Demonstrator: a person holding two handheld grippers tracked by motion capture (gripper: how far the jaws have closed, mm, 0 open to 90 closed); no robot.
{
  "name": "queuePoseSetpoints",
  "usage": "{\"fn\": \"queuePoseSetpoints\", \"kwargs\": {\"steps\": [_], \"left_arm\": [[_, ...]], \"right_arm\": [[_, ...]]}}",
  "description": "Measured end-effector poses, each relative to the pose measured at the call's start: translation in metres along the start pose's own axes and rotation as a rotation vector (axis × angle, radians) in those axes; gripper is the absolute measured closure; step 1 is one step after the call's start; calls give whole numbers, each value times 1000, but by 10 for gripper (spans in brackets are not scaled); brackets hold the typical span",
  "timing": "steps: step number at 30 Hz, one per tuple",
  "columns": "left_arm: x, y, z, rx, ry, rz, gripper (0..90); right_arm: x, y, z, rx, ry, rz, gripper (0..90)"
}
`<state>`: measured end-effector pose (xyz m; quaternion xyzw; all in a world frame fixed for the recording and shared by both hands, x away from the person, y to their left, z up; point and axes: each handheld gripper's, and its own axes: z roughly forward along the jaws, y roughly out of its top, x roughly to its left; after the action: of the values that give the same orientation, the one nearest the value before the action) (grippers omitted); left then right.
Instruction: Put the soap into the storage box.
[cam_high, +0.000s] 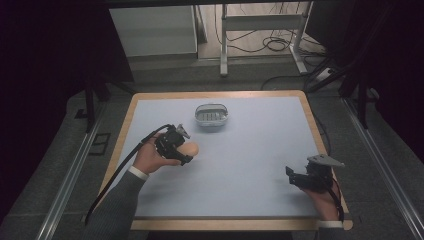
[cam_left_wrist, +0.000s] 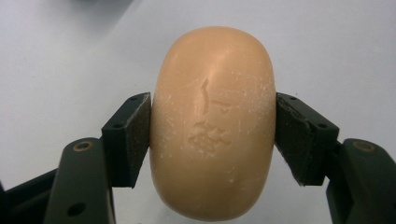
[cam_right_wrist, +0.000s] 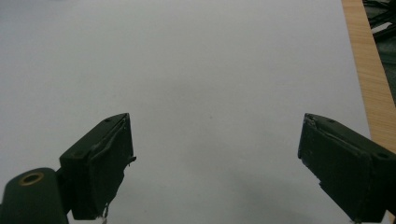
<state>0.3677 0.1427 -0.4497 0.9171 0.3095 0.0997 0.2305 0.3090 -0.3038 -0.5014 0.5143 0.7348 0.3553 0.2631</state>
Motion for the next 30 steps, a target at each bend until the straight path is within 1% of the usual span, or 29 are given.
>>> {"fn": "queuePoseSetpoints", "kwargs": {"steps": [3, 5, 6, 7, 9, 18, 27, 30], "left_arm": [[1, 2, -2, -4, 1, 8, 323], [3, 3, -3, -9, 0, 5, 323], [3, 2, -2, -17, 0, -4, 323], [4, 2, -2, -9, 4, 2, 323], [4, 2, -2, -6, 2, 1, 323], [10, 3, -4, -18, 7, -12, 324], [12, 11, -8, -29, 20, -3, 324], [13, 13, -8, -37, 16, -2, 324]], "right_arm": [[0, 0, 0, 2, -1, 0, 102], [0, 0, 0, 3, -2, -1, 101], [-1, 0, 0, 2, -2, 0, 101], [-1, 0, 0, 2, -2, 1, 101], [-1, 0, 0, -1, -4, 2, 101], [-1, 0, 0, 3, -4, 1, 101], [-1, 0, 0, 5, -3, -2, 101], [-2, 0, 0, 5, -3, -2, 101]]}}
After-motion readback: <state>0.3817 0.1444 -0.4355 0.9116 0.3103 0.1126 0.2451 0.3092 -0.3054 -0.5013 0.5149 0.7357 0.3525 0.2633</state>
